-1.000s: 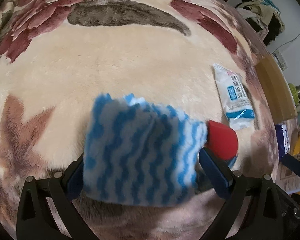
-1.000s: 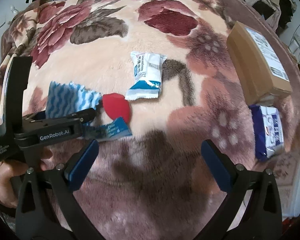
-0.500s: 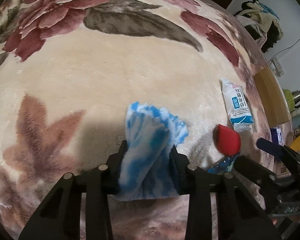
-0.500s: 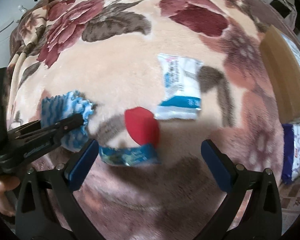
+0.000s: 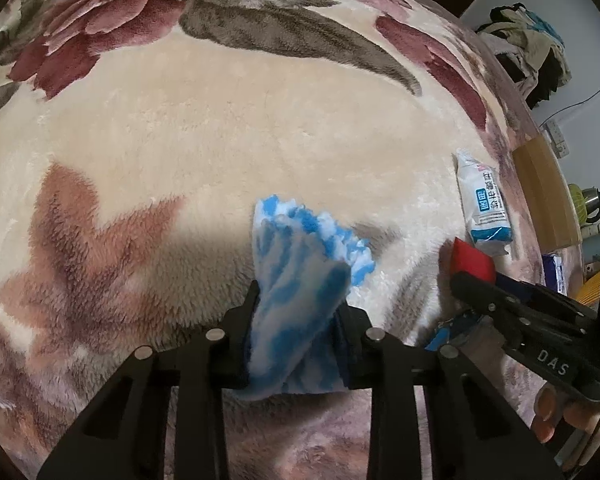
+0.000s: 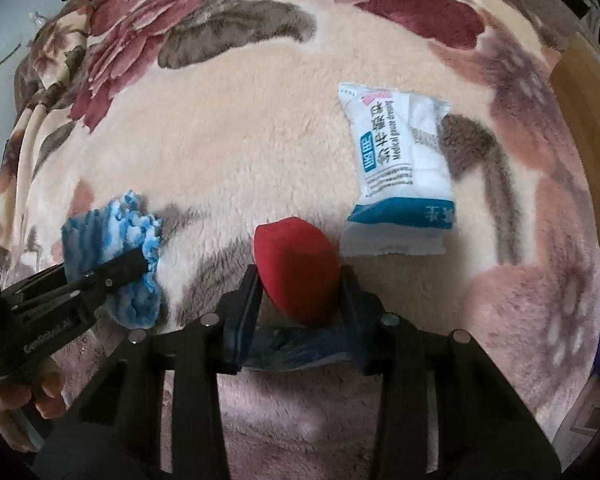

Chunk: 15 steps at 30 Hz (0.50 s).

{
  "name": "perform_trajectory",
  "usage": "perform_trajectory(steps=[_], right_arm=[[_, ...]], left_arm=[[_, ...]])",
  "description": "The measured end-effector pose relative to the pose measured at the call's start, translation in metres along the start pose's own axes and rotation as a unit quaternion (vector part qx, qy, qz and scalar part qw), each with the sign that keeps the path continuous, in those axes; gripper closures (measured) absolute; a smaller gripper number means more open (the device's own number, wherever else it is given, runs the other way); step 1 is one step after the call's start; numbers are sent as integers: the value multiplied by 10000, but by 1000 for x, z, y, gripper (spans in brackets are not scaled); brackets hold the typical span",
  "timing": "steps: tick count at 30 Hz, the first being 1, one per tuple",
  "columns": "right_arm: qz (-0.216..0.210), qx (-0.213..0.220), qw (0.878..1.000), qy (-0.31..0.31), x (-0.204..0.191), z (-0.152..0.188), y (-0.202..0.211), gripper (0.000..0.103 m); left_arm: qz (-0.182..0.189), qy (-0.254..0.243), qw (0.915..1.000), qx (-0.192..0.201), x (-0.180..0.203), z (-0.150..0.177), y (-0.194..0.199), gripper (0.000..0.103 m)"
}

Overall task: Organize soft objects
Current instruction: 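Lift the cloth and sponge and carry both toward the orange basket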

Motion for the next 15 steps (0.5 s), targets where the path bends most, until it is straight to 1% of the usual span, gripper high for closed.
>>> perform_trajectory(steps=[8,15], right_arm=[[123,242,9996,-2,5,0,31,64],[101,271,9996,21,-4,17,48,64]], left_arm=[[13,-69,9999,75,8,11,20,76],[31,-199,9997,127,19,31,40,76]])
Point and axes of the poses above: each gripper's, at about its wrist camera, not at the fingertips, and y roughly against the way its jaws point, x to its right, z to its underside, the point moved 7 cm from there along -y, roughly the way its jaws point, and after that the axes turned 15 degrees about y, right-handed, at the moved point
